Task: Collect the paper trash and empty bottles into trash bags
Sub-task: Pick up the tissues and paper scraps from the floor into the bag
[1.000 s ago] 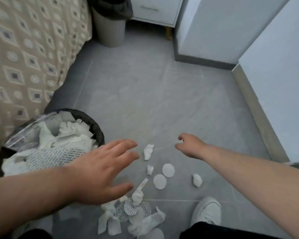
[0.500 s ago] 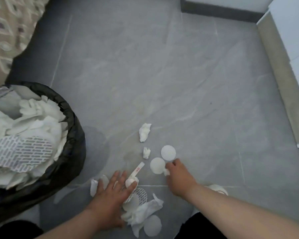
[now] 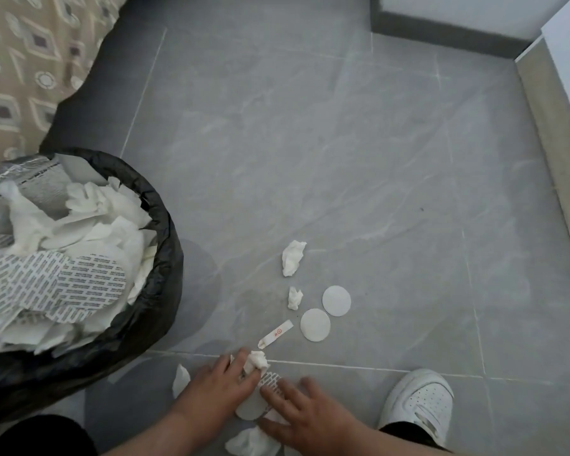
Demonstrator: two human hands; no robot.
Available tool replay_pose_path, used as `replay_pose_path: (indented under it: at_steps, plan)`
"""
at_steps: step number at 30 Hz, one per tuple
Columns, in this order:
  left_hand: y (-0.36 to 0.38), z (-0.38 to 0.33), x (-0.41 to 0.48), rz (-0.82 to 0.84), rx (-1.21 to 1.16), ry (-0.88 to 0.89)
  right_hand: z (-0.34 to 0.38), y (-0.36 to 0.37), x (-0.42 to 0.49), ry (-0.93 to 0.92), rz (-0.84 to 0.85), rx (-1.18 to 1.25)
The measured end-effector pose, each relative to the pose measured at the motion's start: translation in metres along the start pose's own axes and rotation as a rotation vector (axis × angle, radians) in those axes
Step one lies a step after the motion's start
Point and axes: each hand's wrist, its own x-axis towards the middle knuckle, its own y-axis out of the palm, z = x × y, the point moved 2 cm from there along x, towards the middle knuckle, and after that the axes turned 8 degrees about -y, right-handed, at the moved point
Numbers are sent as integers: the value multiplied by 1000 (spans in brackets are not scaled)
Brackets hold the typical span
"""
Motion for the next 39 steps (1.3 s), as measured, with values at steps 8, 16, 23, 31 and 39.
replay_pose_path:
  at_steps: [8,16,23,31,39]
  plan:
    - [-18,3,9,49,-121,21,-17,-12,15,13,-2,96]
    - [-18,4,18,103,-479,-267,-65,-33,17,332,52,213]
    - [-35,7,36,19,-745,-400,-71,-45,17,488,62,319]
    - [-64,8,55,-35,-857,-485,-71,-52,20,591,59,457]
    - [-96,10,54,-42,-808,-489,-81,-52,22,643,108,540]
